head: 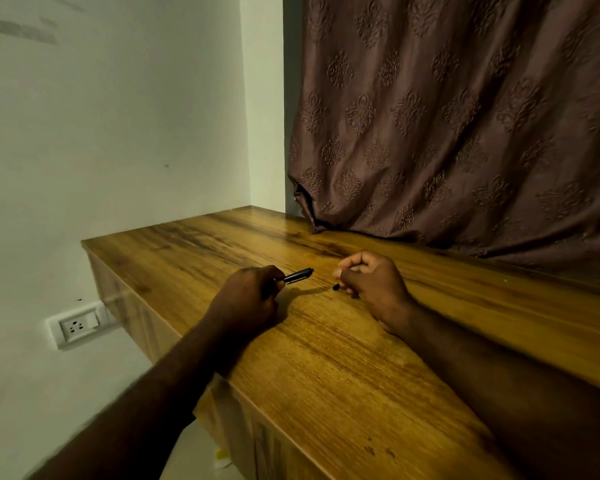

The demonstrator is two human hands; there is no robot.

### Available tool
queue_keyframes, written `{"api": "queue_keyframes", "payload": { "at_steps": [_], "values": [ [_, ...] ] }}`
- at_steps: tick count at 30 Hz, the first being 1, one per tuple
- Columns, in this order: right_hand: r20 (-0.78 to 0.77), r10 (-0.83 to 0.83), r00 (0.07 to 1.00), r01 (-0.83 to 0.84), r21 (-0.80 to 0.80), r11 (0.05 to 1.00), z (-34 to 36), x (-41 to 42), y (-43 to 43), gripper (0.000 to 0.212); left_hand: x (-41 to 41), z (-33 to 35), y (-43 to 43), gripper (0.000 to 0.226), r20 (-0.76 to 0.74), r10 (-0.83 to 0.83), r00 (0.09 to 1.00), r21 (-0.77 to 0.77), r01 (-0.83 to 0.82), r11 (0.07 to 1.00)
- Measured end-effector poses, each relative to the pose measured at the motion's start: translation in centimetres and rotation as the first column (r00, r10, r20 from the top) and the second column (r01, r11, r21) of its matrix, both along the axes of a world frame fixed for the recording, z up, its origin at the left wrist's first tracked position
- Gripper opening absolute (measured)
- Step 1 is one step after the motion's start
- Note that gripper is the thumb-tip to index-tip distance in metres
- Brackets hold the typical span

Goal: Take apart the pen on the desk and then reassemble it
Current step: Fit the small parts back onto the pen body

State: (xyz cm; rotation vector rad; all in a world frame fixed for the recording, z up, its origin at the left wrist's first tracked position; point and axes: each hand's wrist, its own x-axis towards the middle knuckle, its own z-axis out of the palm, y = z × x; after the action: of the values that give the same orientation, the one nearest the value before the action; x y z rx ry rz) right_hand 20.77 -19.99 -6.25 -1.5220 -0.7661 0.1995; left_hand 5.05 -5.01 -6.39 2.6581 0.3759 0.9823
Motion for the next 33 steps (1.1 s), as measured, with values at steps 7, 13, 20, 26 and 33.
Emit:
{"api": "queue_keyframes", "payload": {
  "at_steps": [7,13,20,26,33],
  "values": [
    [0.018,0.1,0.995,-0.1,0.018,0.995,0.0,-0.8,0.1,0.012,0.1,-0.2,0.2,0.021,-0.028,-0.039,0.999,0.071,0.041,0.997],
    [0.022,0.166,0.986,-0.166,0.007,0.986,0.0,-1.3,0.1,0.013,-0.1,-0.1,0.0,0.019,-0.011,-0.079,0.997,0.107,0.079,0.991],
    [0.046,0.17,0.984,-0.169,-0.031,0.985,-0.1,-1.3,0.2,0.014,0.0,-0.2,0.0,0.021,-0.004,-0.079,0.997,0.123,0.079,0.989],
    [0.06,0.18,0.982,-0.179,-0.028,0.983,0.0,-1.5,0.2,0.013,0.2,-0.3,0.2,0.019,0.001,-0.068,0.998,0.117,0.068,0.991],
    [0.07,0.189,0.98,-0.185,-0.052,0.981,-0.1,-1.5,0.2,0.012,0.3,-0.4,0.4,0.02,0.003,-0.075,0.997,0.126,0.074,0.989]
  ]
}}
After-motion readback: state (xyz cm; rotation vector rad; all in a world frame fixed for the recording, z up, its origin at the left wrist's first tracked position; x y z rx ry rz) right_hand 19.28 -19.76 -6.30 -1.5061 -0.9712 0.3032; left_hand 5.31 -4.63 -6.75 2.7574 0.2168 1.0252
